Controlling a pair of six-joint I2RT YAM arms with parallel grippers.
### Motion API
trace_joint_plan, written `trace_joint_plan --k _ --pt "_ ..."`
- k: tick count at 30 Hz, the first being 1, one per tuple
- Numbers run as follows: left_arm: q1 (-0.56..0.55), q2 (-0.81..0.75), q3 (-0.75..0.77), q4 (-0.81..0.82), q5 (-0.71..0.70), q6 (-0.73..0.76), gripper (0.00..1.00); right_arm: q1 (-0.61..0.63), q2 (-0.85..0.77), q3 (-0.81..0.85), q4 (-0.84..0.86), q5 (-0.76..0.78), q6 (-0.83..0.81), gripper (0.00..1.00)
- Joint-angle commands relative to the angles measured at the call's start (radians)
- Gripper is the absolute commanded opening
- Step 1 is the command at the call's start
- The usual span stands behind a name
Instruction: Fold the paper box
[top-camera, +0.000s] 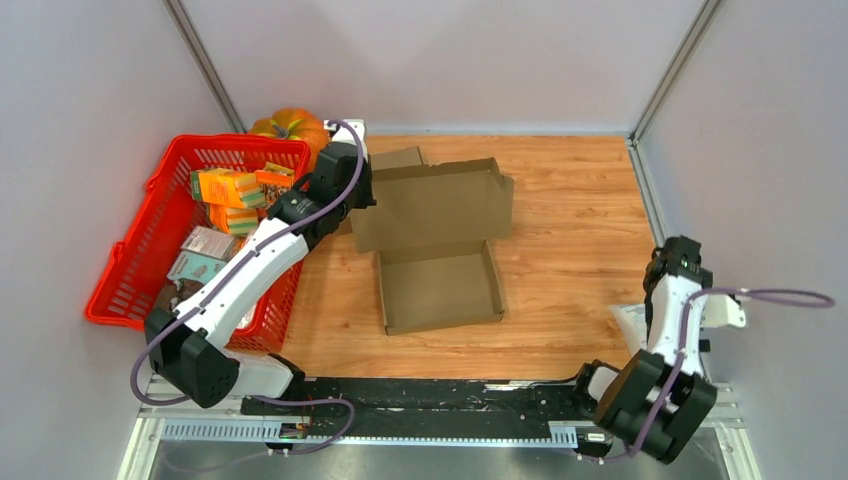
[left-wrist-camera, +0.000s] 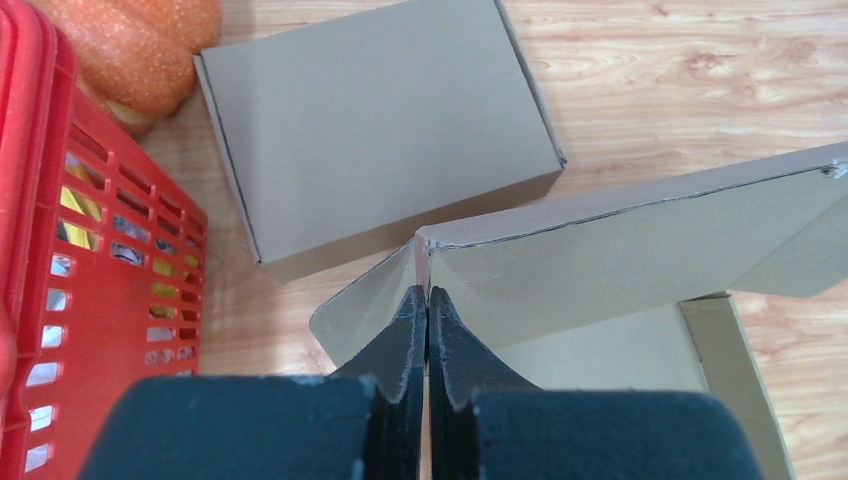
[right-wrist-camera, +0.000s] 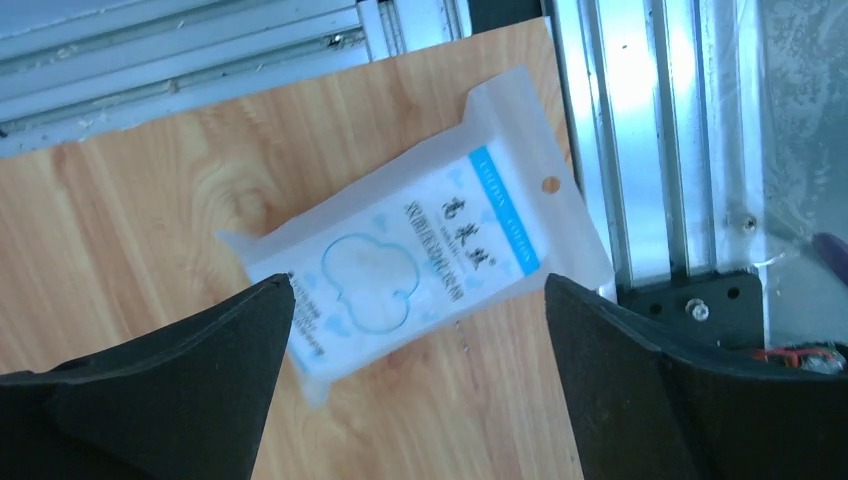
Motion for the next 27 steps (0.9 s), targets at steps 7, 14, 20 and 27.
trace_joint_plan --k 7,14,20,27 --pt "-0.012 -0.065 -0.031 0.029 0.055 -0.001 0.00 -0.308 -0.279 -0.315 0.452 -0.115 -0.218 1.00" --pt "-0.012 -0.067 -0.026 0.027 0.072 0.002 0.00 -0.328 -0.170 -0.378 0.565 -0.349 -0.226 1.00" --pt "-0.012 -0.079 -0.028 0.035 0.068 0.004 0.00 0.041 -0.133 -0.349 0.564 -0.422 0.010 1.00" --pt "-0.012 -0.090 -0.025 0.018 0.052 0.025 0.00 0.463 0.008 -0.085 0.467 -0.405 -0.122 1.00"
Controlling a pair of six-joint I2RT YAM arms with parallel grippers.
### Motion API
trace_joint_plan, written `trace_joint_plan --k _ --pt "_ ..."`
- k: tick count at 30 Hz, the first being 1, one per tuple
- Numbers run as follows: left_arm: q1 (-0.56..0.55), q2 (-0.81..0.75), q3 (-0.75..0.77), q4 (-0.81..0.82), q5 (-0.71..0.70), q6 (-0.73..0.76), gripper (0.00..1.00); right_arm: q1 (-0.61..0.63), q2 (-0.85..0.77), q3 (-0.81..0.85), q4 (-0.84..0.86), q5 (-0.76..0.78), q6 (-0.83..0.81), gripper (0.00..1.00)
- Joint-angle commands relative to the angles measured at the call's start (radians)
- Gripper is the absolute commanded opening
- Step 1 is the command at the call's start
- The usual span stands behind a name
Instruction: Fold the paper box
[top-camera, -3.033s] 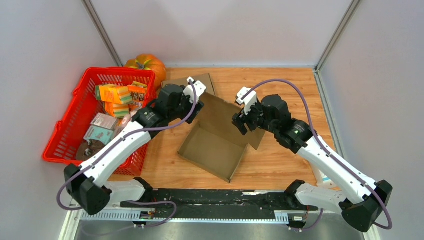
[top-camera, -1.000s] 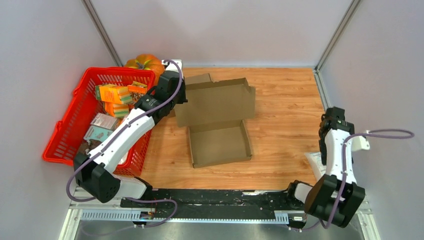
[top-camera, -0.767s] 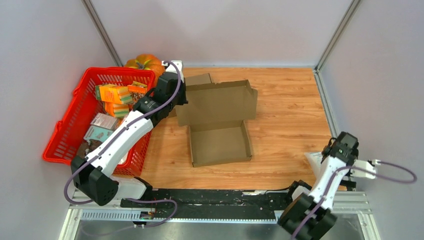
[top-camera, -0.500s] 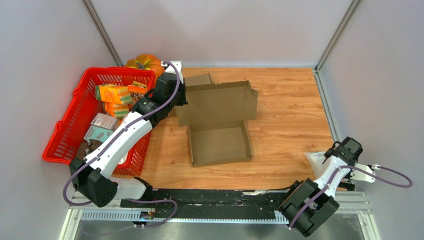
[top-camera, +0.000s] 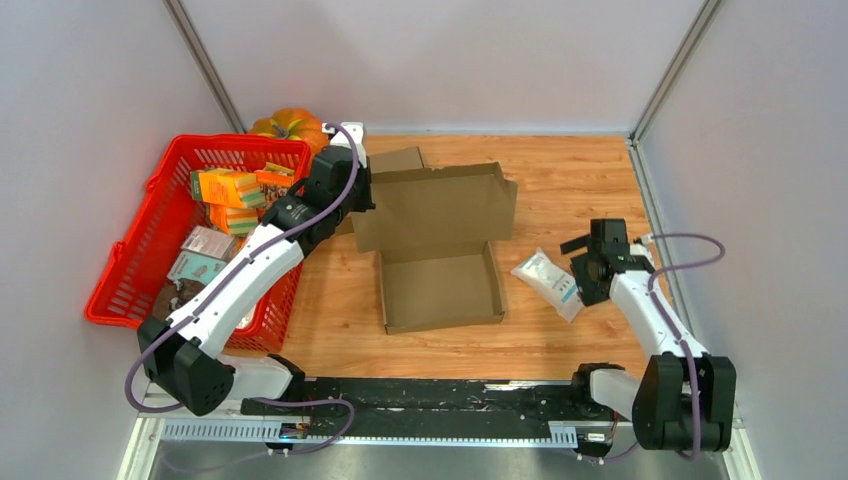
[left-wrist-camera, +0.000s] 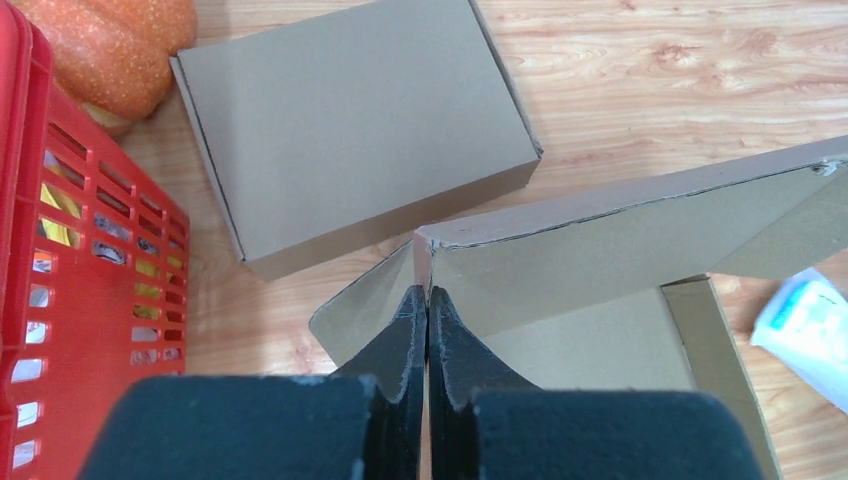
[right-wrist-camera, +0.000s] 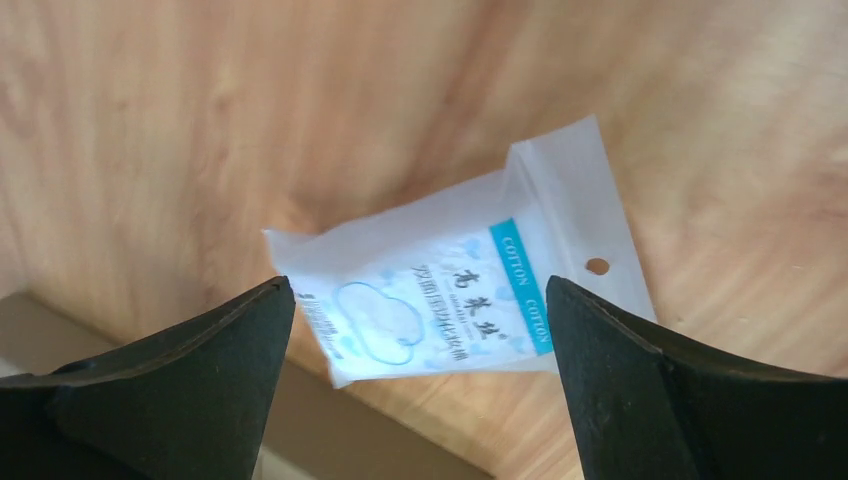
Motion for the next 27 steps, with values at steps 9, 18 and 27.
trace_joint_plan --k 9,18,27 --pt "-0.005 -0.050 -0.009 0.024 0.017 0.020 0.00 0.064 0.268 0.388 -0.084 -0.332 -1.028 1.00" --pt "0.006 -0.039 -0.021 0.036 -0.006 0.044 0.00 0.063 0.285 0.433 -0.144 -0.568 -1.629 1.00" --pt "0.041 -0.053 -0.056 0.062 0.119 -0.015 0.00 0.162 0.337 0.407 -0.124 -0.527 -1.831 1.00"
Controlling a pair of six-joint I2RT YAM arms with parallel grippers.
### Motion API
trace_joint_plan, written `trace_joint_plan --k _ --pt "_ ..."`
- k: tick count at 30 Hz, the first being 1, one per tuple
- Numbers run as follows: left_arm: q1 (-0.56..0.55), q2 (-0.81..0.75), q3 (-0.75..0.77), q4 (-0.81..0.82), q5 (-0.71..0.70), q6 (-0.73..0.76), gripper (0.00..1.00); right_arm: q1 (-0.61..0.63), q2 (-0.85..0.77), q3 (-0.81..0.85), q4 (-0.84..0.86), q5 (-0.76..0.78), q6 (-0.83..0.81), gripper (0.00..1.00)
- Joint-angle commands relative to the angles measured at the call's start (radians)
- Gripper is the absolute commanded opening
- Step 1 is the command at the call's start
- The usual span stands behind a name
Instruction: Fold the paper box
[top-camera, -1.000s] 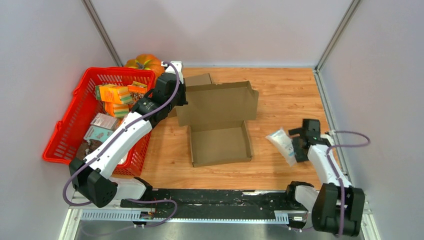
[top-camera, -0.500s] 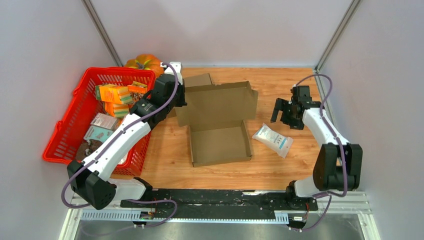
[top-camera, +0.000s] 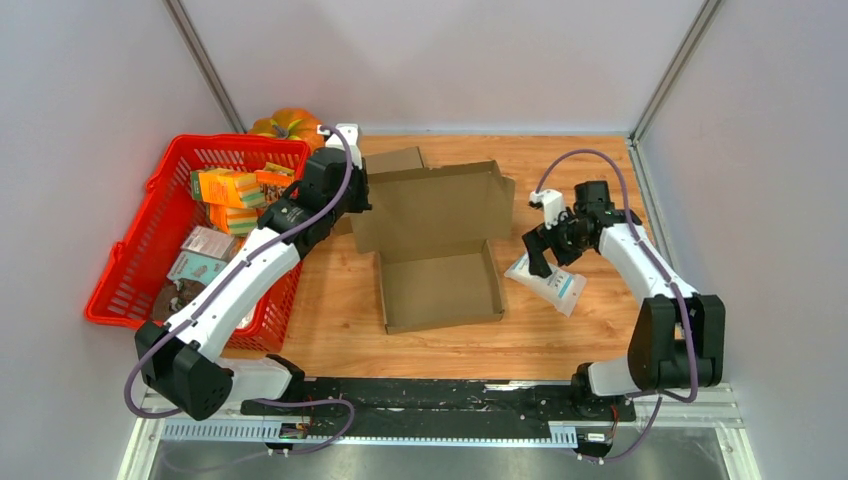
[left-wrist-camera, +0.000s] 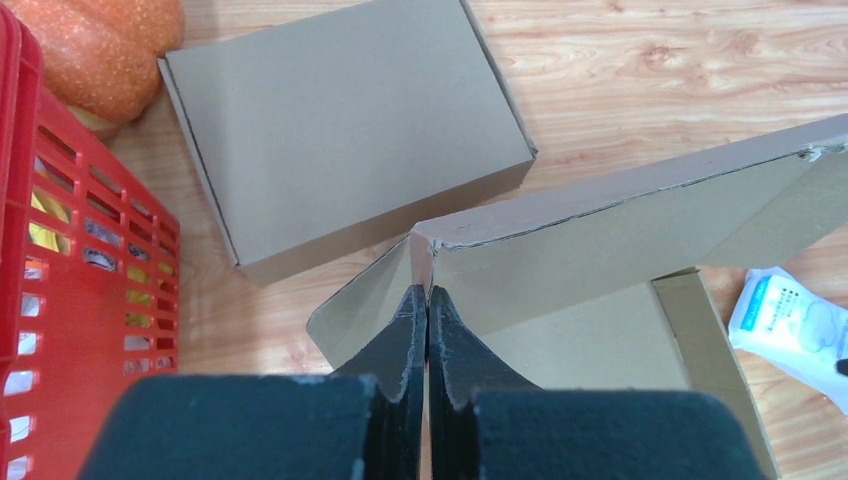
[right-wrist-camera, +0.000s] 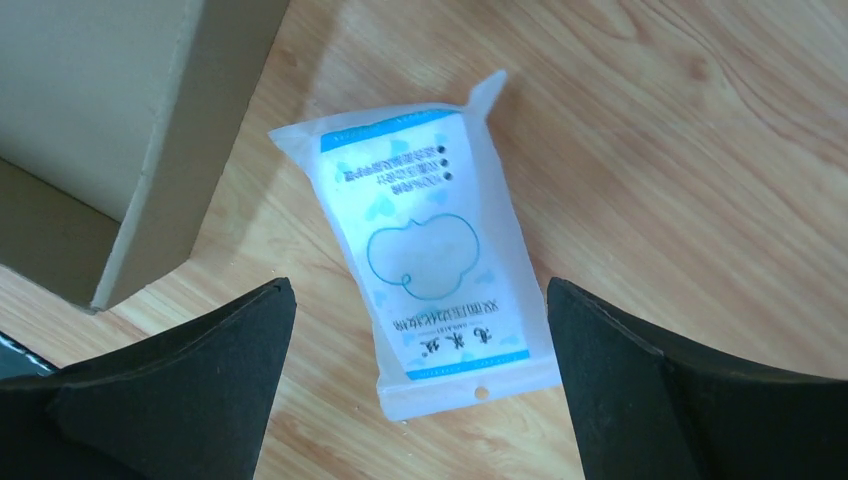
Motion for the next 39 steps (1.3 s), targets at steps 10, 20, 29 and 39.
trace_joint_plan --k 10,20,29,39 --pt "0.028 -0.024 -0.014 0.032 0.098 -0.029 0.00 0.093 0.146 0.006 0.106 0.148 -0.195 1.00" --pt "0.028 -0.018 -0.016 0.037 0.101 -0.015 0.00 0.151 0.152 -0.035 0.114 0.110 -0.212 1.00" --pt "0.030 -0.007 -0.017 0.035 0.102 -0.015 0.00 0.165 0.188 -0.051 0.151 0.164 -0.189 0.97" --pt "0.033 -0.003 -0.017 0.035 0.103 -0.011 0.00 0.187 0.149 -0.021 0.146 0.269 -0.129 0.66"
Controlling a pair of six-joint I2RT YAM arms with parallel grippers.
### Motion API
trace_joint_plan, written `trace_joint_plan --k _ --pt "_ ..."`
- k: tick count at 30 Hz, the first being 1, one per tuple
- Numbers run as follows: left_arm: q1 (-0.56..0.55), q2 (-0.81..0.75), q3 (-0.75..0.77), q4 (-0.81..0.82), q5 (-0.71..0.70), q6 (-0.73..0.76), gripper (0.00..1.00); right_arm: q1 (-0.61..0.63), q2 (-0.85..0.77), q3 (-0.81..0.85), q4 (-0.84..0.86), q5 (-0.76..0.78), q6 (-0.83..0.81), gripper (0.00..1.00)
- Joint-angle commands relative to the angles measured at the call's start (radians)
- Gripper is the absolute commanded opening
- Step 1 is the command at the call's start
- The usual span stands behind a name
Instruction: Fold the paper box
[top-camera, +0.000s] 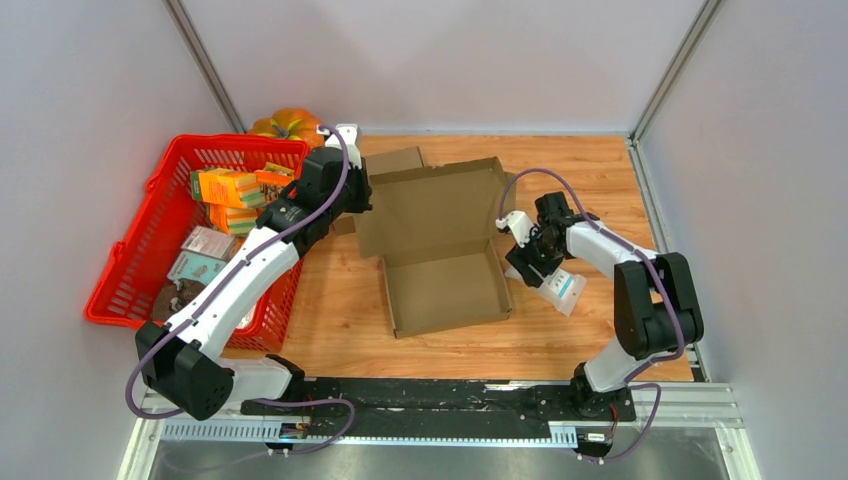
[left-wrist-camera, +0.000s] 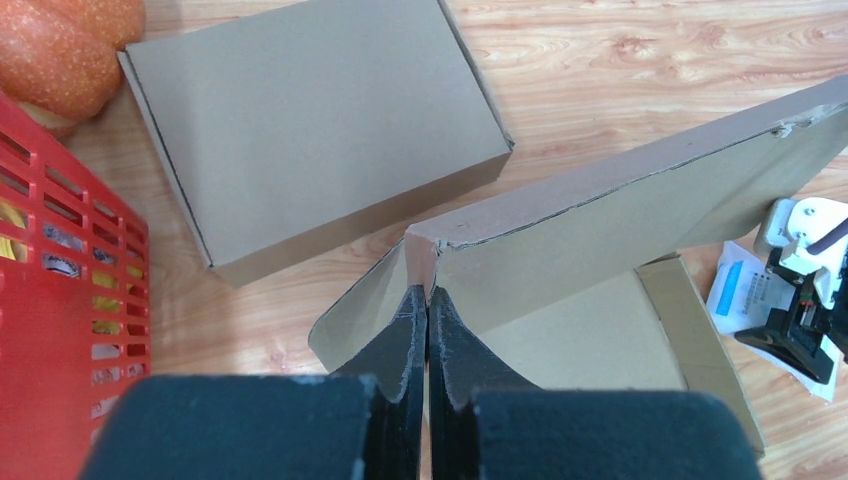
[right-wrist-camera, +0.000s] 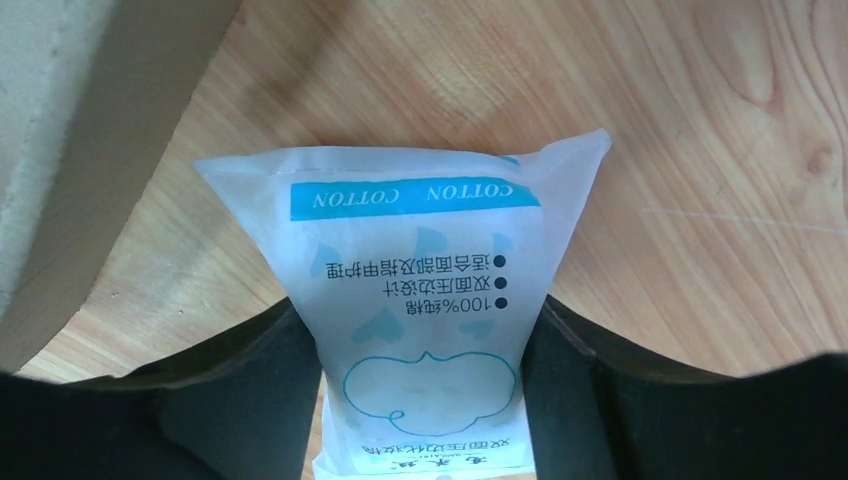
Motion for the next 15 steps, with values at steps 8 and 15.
trace_joint_plan --k 8,15 --pt "0.008 0.020 0.007 -0.001 0.007 0.011 0.00 0.084 -0.329 0.013 -0.133 0.268 0.163 0.51" --pt "0.008 0.030 0.019 -0.009 0.002 0.014 0.00 0.527 -0.414 0.128 -0.043 0.261 0.481 0.62"
